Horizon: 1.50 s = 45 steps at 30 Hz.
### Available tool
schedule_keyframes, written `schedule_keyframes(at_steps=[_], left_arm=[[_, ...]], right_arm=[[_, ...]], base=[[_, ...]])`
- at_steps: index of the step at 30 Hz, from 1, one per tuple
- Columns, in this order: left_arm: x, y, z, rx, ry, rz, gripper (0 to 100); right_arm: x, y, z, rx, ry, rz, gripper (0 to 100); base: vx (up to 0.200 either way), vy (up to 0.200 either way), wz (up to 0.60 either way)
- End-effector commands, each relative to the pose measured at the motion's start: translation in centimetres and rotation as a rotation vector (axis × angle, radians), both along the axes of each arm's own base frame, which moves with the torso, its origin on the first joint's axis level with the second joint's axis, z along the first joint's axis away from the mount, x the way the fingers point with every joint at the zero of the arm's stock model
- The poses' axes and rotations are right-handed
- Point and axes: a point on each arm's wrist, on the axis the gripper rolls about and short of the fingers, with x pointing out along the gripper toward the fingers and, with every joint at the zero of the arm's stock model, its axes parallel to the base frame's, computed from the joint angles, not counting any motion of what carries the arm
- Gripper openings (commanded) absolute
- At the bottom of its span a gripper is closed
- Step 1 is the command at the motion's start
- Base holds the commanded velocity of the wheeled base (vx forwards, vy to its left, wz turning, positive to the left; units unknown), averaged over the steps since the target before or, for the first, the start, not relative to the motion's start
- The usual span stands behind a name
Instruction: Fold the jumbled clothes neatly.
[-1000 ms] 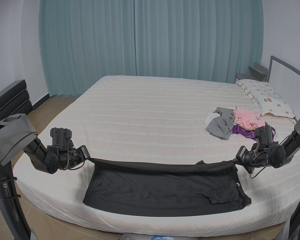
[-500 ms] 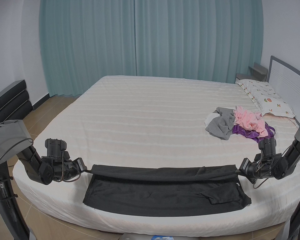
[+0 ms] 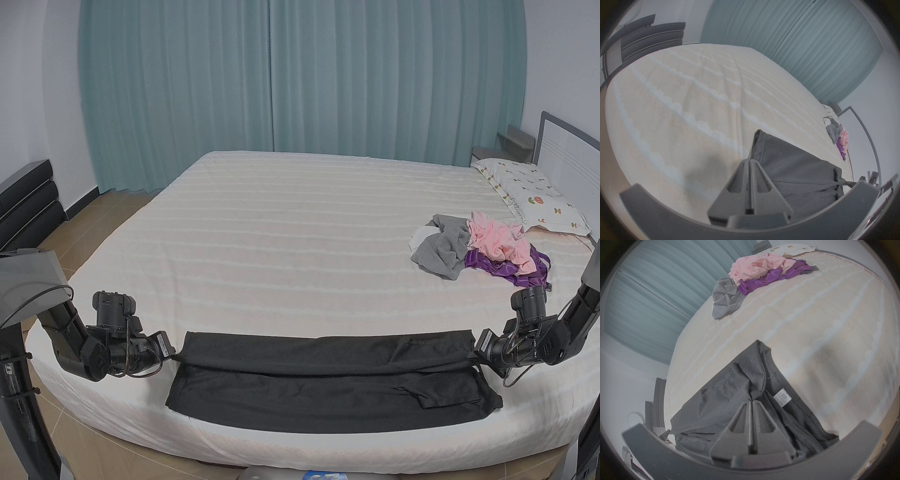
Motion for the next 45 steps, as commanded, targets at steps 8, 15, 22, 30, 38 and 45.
schedule_keyframes(at_steps=[8, 15, 22, 30, 38, 45], left_arm=[[-0.3, -0.1, -0.3, -0.002, 0.009, -0.002, 100], [2.3, -0.2, 1.0, -0.060, -0.074, 0.047, 100], [5.2, -2.5, -1.9, -0.086, -0.044, 0.030, 100], [6.5, -3.3, -3.1, -0.059, -0.053, 0.042, 0], [7.1, -2.8, -2.7, -0.007, -0.088, 0.131, 0], [7.1, -2.8, -2.9, -0.045, -0.081, 0.173, 0]], right_arm=[[0.0, -0.1, 0.2, -0.005, -0.023, 0.007, 100], [0.9, -0.9, 2.8, 0.054, -0.163, -0.002, 100], [2.6, -0.9, 1.4, 0.083, -0.153, 0.022, 100], [3.1, -0.9, 0.6, 0.081, -0.149, 0.024, 100], [3.4, -1.5, -1.3, 0.074, -0.100, 0.003, 100], [4.1, -2.8, -1.3, 0.075, -0.156, -0.036, 100]], base=[[0.000, 0.000, 0.00], [0.000, 0.000, 0.00], [0.000, 0.000, 0.00], [0.000, 0.000, 0.00], [0.000, 0.000, 0.00], [0.000, 0.000, 0.00]])
